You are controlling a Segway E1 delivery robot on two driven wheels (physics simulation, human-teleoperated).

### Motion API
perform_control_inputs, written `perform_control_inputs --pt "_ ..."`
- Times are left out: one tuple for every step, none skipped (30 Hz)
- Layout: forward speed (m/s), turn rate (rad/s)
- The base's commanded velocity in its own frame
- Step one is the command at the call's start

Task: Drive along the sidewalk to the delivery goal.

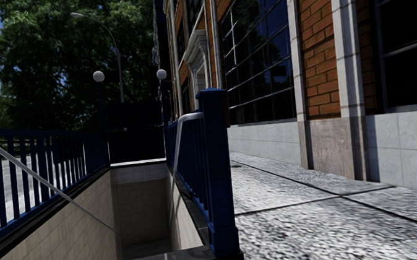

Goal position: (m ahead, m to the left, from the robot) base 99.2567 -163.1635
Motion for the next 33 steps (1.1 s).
perform_control_inputs --pt "0.00 -0.37" --pt "0.00 -0.39" --pt "0.00 -0.40" --pt "0.00 -0.42" --pt "0.00 -0.45" --pt "0.00 -0.45" --pt "0.00 -0.48" --pt "0.00 -0.49" --pt "0.00 -0.49" --pt "0.00 -0.50" --pt "0.00 -0.50" --pt "0.00 -0.51" --pt "0.00 -0.51" --pt "0.00 -0.51" --pt "0.00 -0.51" --pt "0.00 -0.51" --pt "0.00 -0.51" --pt "0.00 -0.51" --pt "0.00 -0.51" --pt "0.00 -0.51" --pt "0.00 -0.51" --pt "0.00 -0.51" --pt "0.00 -0.51" --pt "0.00 -0.51" --pt "0.00 -0.51" --pt "0.00 -0.62" --pt "0.00 -0.63" --pt "0.00 -0.63" --pt "0.00 -0.63" --pt "0.00 -0.64" --pt "0.00 -0.64" --pt "0.00 -0.64" --pt "0.00 -0.65"
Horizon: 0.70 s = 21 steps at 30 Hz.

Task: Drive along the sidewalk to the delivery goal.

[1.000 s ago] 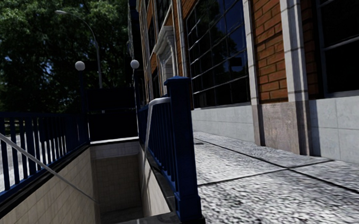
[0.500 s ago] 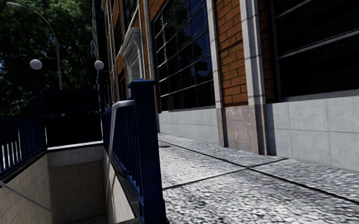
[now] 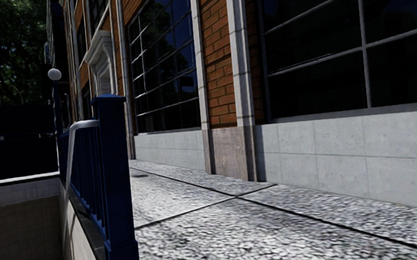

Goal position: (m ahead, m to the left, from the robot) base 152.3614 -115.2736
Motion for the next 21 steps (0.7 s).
perform_control_inputs --pt "0.00 -0.65" --pt "0.00 -0.65" --pt "0.00 -0.66" --pt "0.00 -0.66" --pt "0.00 -0.68" --pt "0.00 -0.68" --pt "0.00 -0.69" --pt "0.00 -0.69" --pt "0.00 -0.69" --pt "0.00 -0.69" --pt "0.00 -0.69" --pt "0.00 -0.69" --pt "0.00 -0.69" --pt "0.00 -0.69" --pt "0.00 -0.69" --pt "0.00 -0.69" --pt "0.00 -0.69" --pt "0.00 -0.69" --pt "0.00 -0.69" --pt "0.00 -0.69" --pt "0.00 -0.69"
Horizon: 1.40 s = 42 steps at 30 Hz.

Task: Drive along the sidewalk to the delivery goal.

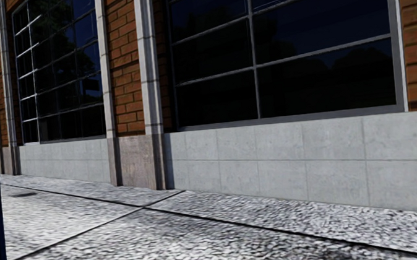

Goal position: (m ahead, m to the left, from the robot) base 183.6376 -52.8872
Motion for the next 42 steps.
perform_control_inputs --pt "0.00 -0.69" --pt "0.00 -0.69" --pt "0.00 -0.69" --pt "0.00 -0.69" --pt "0.00 -0.69" --pt "0.00 -0.69" --pt "0.00 -0.69" --pt "0.00 -0.69" --pt "0.00 -0.69" --pt "0.00 -0.69" --pt "0.00 -0.69" --pt "0.00 -0.69" --pt "0.00 -0.69" --pt "0.00 -0.69" --pt "0.00 -0.69" --pt "0.00 -0.69" --pt "0.00 -0.69" --pt "0.00 -0.69" --pt "0.00 -0.69" --pt "0.00 -0.69" --pt "0.00 -0.69" --pt "0.00 -0.69" --pt "0.00 -0.69" --pt "0.00 -0.69" --pt "0.00 -0.69" --pt "0.00 -0.69" --pt "0.00 -0.69" --pt "0.00 -0.69" --pt "0.00 -0.69" --pt "0.00 -0.69" --pt "0.00 -0.69" --pt "0.00 -0.65" --pt "0.00 -0.64" --pt "0.00 -0.64" --pt "0.00 -0.63" --pt "0.00 -0.63" --pt "0.00 -0.63" --pt "0.00 -0.63" --pt "0.00 -0.62" --pt "0.00 -0.62" --pt "0.13 -0.62" --pt "0.13 -0.62"
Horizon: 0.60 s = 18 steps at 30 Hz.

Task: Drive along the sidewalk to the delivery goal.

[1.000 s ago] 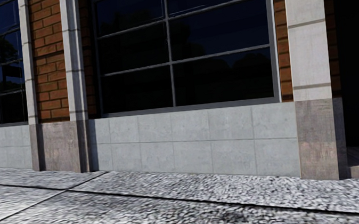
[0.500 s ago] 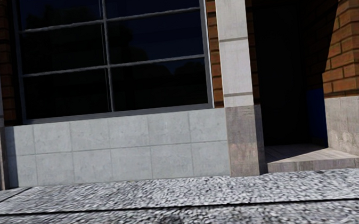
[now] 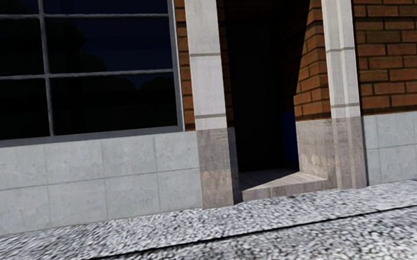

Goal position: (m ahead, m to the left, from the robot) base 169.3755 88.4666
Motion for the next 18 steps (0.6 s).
perform_control_inputs --pt "0.30 -0.62" --pt "0.39 -0.62" --pt "0.43 -0.62" --pt "0.43 -0.62" --pt "0.44 -0.62" --pt "0.45 -0.62" --pt "0.45 -0.62" --pt "0.45 -0.62" --pt "0.45 -0.62" --pt "0.45 -0.62" --pt "0.46 -0.62" --pt "0.46 -0.62" --pt "0.54 -0.63" --pt "0.60 -0.63" --pt "0.63 -0.63" --pt "0.63 -0.63" --pt "0.65 -0.64" --pt "0.65 -0.64"
